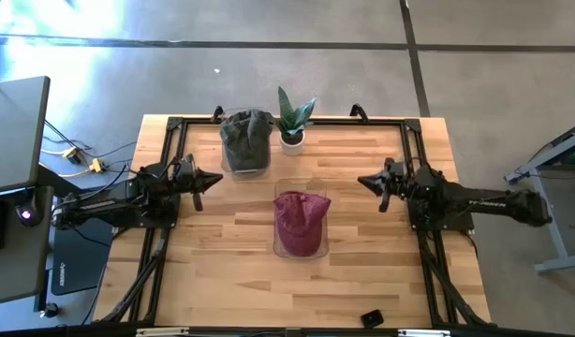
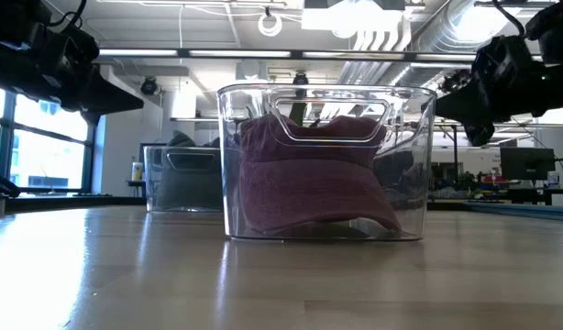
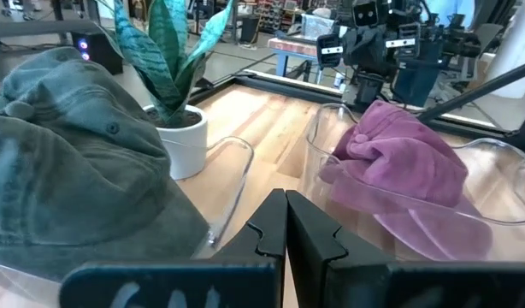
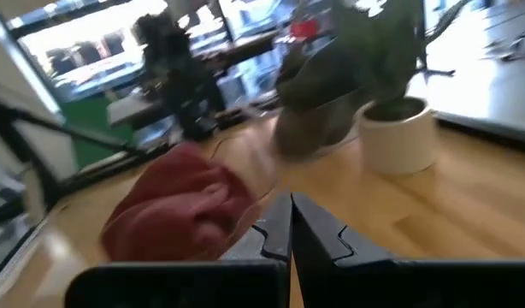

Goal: Pick & Place hat
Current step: Return to Home Position

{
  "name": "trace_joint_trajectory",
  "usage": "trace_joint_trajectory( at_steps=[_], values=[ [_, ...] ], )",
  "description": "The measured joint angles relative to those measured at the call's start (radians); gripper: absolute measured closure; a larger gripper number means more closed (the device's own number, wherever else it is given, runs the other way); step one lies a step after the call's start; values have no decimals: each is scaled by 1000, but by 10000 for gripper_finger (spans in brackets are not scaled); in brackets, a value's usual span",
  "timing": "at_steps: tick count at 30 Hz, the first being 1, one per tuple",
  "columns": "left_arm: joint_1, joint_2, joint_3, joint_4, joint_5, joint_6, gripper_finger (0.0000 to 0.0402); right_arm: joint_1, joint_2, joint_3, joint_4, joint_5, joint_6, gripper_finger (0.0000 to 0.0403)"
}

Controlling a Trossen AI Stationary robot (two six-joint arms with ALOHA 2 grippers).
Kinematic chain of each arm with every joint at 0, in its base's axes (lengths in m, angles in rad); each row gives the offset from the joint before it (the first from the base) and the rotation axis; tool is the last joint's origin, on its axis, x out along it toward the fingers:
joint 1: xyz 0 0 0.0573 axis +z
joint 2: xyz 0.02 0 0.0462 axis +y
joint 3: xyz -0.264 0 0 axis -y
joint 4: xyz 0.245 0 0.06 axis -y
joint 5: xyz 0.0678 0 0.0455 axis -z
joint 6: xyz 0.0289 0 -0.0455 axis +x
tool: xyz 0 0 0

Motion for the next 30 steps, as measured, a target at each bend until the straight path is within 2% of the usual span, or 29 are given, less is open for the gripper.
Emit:
trace_joint_trajectory(
  at_steps=[4,9,13,20,25,30],
  values=[
    [0,0,-1,-7,31,-23,402,96,-30,0,-58,10,27,403],
    [0,0,3,-20,39,-19,402,181,-72,0,-167,117,-26,403],
    [0,0,2,-20,38,-19,402,223,-80,0,-174,35,-69,403],
    [0,0,2,-23,60,-23,402,309,-81,0,-184,35,-105,403],
    [0,0,17,-86,83,26,402,355,-81,0,-181,73,-95,403],
    [-3,0,22,-53,101,40,402,384,-81,0,-173,122,-62,403]
  ],
)
